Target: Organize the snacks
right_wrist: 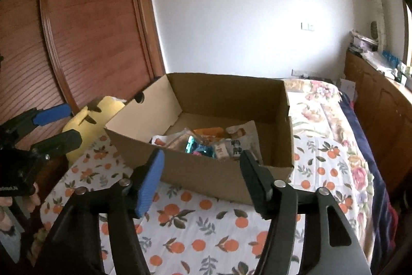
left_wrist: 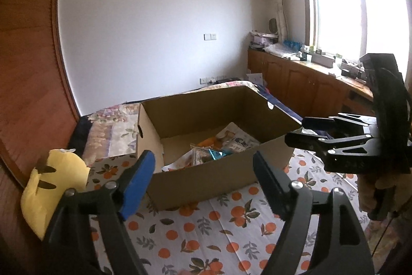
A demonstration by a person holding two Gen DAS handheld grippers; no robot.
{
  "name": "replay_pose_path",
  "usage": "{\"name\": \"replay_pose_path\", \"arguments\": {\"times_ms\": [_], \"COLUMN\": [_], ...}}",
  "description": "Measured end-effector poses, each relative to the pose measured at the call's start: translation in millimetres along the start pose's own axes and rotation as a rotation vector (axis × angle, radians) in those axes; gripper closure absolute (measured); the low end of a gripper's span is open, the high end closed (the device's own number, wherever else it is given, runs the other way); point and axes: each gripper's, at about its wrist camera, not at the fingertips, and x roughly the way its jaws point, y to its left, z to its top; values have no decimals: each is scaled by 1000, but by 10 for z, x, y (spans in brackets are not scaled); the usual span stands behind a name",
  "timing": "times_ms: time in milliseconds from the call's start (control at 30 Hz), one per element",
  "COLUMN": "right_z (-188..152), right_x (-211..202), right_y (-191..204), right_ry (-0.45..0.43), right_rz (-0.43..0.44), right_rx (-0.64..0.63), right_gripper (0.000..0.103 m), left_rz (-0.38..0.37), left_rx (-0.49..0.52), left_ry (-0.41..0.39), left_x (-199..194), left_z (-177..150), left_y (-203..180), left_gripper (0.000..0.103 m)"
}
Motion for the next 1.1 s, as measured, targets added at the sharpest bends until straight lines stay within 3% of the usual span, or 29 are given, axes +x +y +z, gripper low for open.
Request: {"name": "replay_pose_path", "arguments": {"times_ms": [133, 433, 533, 600, 667, 1100], "right_z": [-54, -201, -276, -342, -421, -793], "right_x": [-176, -543, -636, -689, -755, -1271], "right_y": [19, 38, 65, 85, 90, 120], "right_ry": [-32, -91, -97, -100, -108, -153], "right_rz": [-9, -38, -74, -94, -106, -155], "right_rx": [10, 32, 25, 21, 28, 74], "right_gripper": [16, 0, 0, 0, 0, 0], "left_rz": [1, -1, 0, 6, -1, 33], "left_rx": [-5, -40, -52, -55, -58, -41], "left_ry": [-17, -55, -64, -70, -72, -93], "left_x": [-126, -431, -513, -562, -608, -934], "left_z": [-30, -145, -215, -262, -314, -545], "left_y": [-84, -190, -233, -270, -308, -553], "left_gripper": [24, 23, 21, 7, 0, 0]}}
